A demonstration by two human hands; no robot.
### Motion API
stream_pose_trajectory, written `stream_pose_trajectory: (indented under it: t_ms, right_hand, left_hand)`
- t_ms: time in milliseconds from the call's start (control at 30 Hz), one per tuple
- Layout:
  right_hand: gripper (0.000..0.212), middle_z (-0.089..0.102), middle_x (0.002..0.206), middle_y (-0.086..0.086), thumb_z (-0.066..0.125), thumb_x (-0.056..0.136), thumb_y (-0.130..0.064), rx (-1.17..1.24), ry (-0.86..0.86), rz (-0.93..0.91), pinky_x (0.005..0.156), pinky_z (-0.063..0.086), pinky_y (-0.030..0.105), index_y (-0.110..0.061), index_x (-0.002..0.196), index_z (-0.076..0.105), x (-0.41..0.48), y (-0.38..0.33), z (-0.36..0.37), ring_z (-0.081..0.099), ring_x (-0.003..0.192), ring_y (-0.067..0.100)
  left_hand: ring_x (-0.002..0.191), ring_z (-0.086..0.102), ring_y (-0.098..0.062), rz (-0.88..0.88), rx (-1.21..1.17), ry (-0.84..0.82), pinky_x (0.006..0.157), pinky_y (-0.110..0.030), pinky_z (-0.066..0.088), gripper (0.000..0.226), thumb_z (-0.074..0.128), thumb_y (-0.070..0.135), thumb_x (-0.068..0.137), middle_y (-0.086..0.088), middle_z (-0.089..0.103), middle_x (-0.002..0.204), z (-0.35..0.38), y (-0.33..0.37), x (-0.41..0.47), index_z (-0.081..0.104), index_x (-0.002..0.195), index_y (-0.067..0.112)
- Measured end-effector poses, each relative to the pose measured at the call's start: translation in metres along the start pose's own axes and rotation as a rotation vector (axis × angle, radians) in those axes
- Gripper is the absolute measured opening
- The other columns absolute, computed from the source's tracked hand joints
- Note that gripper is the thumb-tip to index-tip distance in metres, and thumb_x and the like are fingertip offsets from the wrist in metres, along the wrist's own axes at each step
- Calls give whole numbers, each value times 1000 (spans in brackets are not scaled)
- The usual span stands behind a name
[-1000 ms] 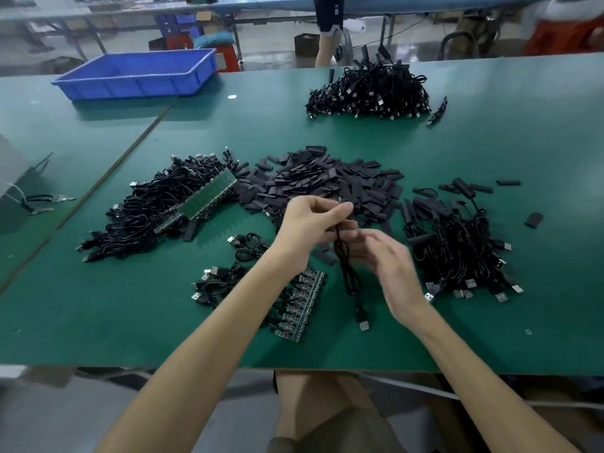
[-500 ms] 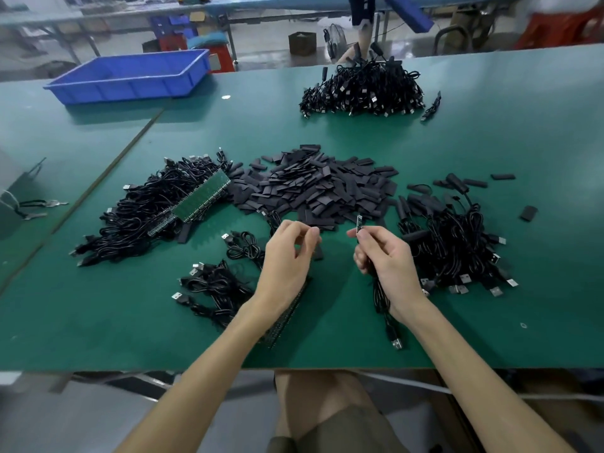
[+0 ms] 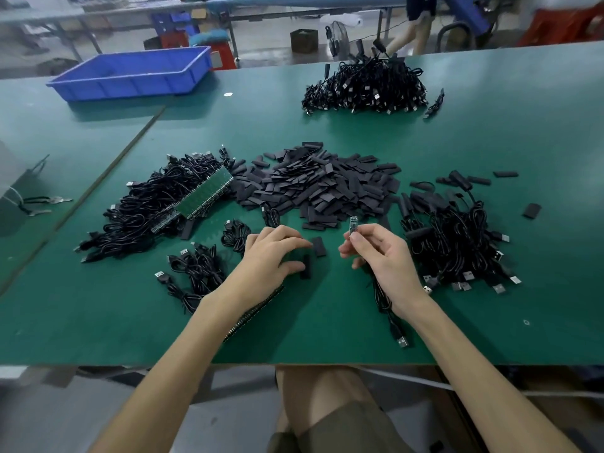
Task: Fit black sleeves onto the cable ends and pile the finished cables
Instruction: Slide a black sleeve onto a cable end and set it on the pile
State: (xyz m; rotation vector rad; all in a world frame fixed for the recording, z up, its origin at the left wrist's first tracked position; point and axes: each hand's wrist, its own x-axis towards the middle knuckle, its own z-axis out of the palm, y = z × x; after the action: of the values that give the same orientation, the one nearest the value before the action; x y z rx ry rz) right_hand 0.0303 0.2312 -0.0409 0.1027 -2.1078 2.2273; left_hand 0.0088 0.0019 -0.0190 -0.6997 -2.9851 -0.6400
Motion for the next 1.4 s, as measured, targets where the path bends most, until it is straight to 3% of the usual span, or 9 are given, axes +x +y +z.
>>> stream_pose_trajectory:
  t_ms: [100, 233, 333, 467, 600, 833, 1000, 1200, 1400]
  right_hand:
    - [13, 76, 82, 2, 63, 102, -10, -2, -6, 6, 67, 54, 21, -13, 106, 76, 0, 1, 0, 70, 79, 12]
    - [16, 74, 80, -2, 65, 102, -12, -18, -3, 8, 69, 54, 20, -18, 109, 78, 1, 3, -1, 67, 76, 8]
    - [17, 75, 83, -4, 67, 100, -15, -55, -4, 15, 72, 54, 21, -22, 111, 77, 1, 4, -1, 67, 76, 7]
    - [21, 77, 84, -7, 69, 99, -14, -108, -36, -5, 70, 53, 18, -32, 107, 74, 1, 3, 1, 66, 72, 0]
    - [19, 79, 87, -4, 70, 98, -17, -177, -116, -5, 70, 53, 18, -32, 109, 74, 1, 2, 4, 73, 81, 6]
    - [6, 78, 82, -1, 71, 97, -20, -198, -142, -19, 70, 51, 15, -20, 103, 75, 2, 3, 3, 73, 78, 9]
    - [6, 76, 77, -3, 69, 99, -16, -220, -144, -11, 70, 51, 15, -17, 98, 75, 2, 3, 4, 71, 74, 8]
    - [7, 76, 77, -5, 70, 98, -19, -261, -132, -20, 70, 50, 17, -20, 98, 77, 3, 6, 6, 70, 74, 5]
    - [11, 78, 81, -5, 71, 98, -17, -267, -139, -33, 72, 50, 15, -24, 104, 78, 2, 7, 5, 72, 77, 5]
  left_hand:
    - [121, 36, -11, 25, 17, -20, 103, -32, 20, 29, 65, 30, 97, 17, 53, 129, 2, 1, 2, 66, 127, 33]
    - [106, 41, -11, 13, -17, 11, 96, -29, 23, 18, 71, 39, 91, 17, 48, 104, 5, -2, 3, 58, 101, 31]
    - [92, 48, -12, -60, -192, 72, 88, -25, 31, 22, 72, 37, 91, 15, 55, 91, 10, -3, 0, 53, 89, 29]
    - [72, 61, -11, -86, -655, 201, 71, -20, 47, 11, 71, 21, 94, 3, 66, 81, 5, 8, -1, 61, 96, 19]
    - [64, 63, -16, -56, -797, 218, 66, -31, 53, 9, 66, 14, 98, -9, 66, 76, 9, 20, 0, 65, 107, 12]
    - [54, 61, -14, -111, -707, 251, 61, -22, 50, 9, 72, 16, 94, 8, 67, 67, 29, 22, 1, 70, 99, 9]
    - [77, 59, -5, 8, -417, 254, 76, -16, 46, 18, 70, 20, 95, 7, 65, 96, 31, 28, -5, 68, 112, 14]
    - [90, 59, -24, 74, -35, 304, 71, -42, 53, 29, 55, 25, 104, -6, 56, 105, 39, 39, -9, 61, 126, 7]
    - [95, 61, -27, -7, 82, 330, 67, -37, 52, 43, 50, 25, 107, -10, 59, 106, 42, 38, -9, 50, 142, 1]
